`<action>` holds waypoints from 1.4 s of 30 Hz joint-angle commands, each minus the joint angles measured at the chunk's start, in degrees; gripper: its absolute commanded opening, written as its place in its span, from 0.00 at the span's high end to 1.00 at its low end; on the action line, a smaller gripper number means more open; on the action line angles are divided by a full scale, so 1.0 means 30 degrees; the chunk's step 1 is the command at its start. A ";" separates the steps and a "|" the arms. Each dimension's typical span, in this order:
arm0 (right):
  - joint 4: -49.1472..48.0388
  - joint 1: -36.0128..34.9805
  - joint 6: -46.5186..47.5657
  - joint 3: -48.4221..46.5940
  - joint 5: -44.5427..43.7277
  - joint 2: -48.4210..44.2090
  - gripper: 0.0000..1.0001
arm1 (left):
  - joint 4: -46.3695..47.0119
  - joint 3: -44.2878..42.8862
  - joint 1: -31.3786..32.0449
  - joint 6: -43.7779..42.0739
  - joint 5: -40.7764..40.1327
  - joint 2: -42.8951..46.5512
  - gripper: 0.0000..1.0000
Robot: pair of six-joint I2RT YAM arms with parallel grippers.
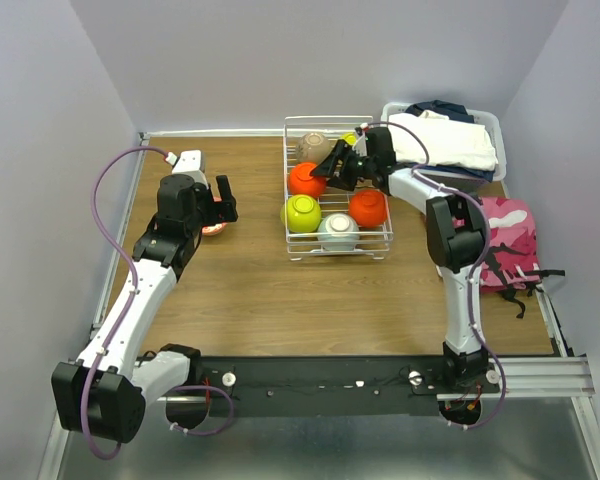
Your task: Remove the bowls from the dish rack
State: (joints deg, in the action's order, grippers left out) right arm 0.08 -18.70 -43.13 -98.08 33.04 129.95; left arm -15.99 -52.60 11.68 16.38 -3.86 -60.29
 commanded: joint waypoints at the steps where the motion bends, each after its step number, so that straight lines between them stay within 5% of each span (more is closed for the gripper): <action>1: 0.0881 -0.0154 0.0988 0.0351 -0.0639 -0.1655 0.57 | 0.0202 0.0072 -0.0173 0.0223 0.0582 -0.0088 0.01; 16: 0.2229 -0.0183 0.4562 0.1346 -0.4507 -0.4145 0.70 | 0.0202 0.0072 -0.0408 0.0457 0.0934 -0.0322 0.01; 32: 0.3577 -0.1091 0.9718 0.3161 -0.8137 -0.7659 0.71 | 0.0085 -0.0074 -0.0642 0.0984 0.1812 -0.0761 0.01; 42: 0.3813 -0.3634 1.5682 0.4449 -1.1765 -1.0499 0.68 | -0.0031 -0.0162 -0.0876 0.1834 0.2983 -0.1260 0.01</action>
State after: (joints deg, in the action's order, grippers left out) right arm 11.05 -24.99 -8.05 -86.59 6.35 103.88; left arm -15.99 -52.60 9.61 20.14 1.69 -63.61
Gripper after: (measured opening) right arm 0.743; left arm 0.990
